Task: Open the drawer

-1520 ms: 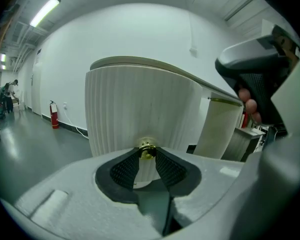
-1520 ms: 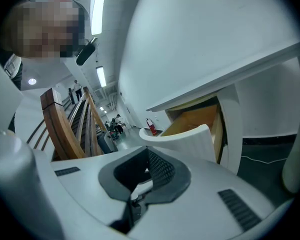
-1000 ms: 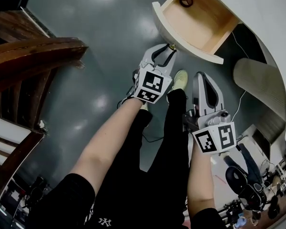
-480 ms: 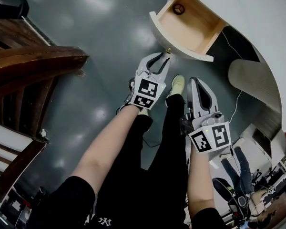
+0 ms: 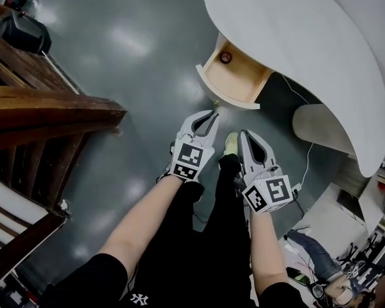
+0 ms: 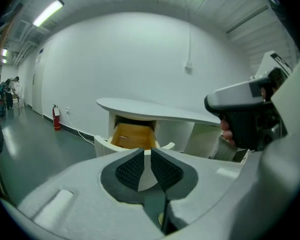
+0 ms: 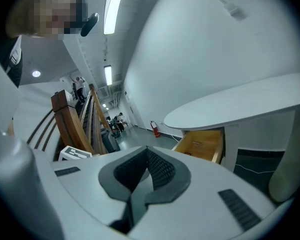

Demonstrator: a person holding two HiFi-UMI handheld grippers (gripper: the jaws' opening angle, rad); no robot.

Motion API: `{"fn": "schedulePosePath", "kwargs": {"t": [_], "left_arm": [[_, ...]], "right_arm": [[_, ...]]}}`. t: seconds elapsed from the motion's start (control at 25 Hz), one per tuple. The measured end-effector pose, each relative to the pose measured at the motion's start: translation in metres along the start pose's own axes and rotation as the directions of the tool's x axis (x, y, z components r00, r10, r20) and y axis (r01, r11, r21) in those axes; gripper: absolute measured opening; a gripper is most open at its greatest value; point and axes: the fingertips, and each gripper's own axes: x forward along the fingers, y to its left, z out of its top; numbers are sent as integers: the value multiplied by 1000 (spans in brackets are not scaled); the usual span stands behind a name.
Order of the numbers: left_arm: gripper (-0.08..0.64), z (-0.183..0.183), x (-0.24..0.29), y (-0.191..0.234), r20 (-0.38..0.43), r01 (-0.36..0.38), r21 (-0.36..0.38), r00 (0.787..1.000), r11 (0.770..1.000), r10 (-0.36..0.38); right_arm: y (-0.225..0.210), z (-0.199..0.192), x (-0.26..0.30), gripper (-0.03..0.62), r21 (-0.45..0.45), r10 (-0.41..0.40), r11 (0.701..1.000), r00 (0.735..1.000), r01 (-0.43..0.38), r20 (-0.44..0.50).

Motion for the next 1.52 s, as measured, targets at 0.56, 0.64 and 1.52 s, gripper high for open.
{"fn": "schedulePosePath", "kwargs": {"t": [0.56,0.64,1.52], "left_arm": [[17,122,-81,-44,64,33,23,997,999,-34],[14,137,-91,-50,72,41,25,996,999,-43],[11,277,-179,-82,243,40,38,969,998,-48]], "right_arm": [[44,80,-34,15,-97,-5,995,1000,7,31],[51,95,-37,15,-116,1,993,999,4,43],[121,222,-73,14,-255,86,966,983,-43,162]]}}
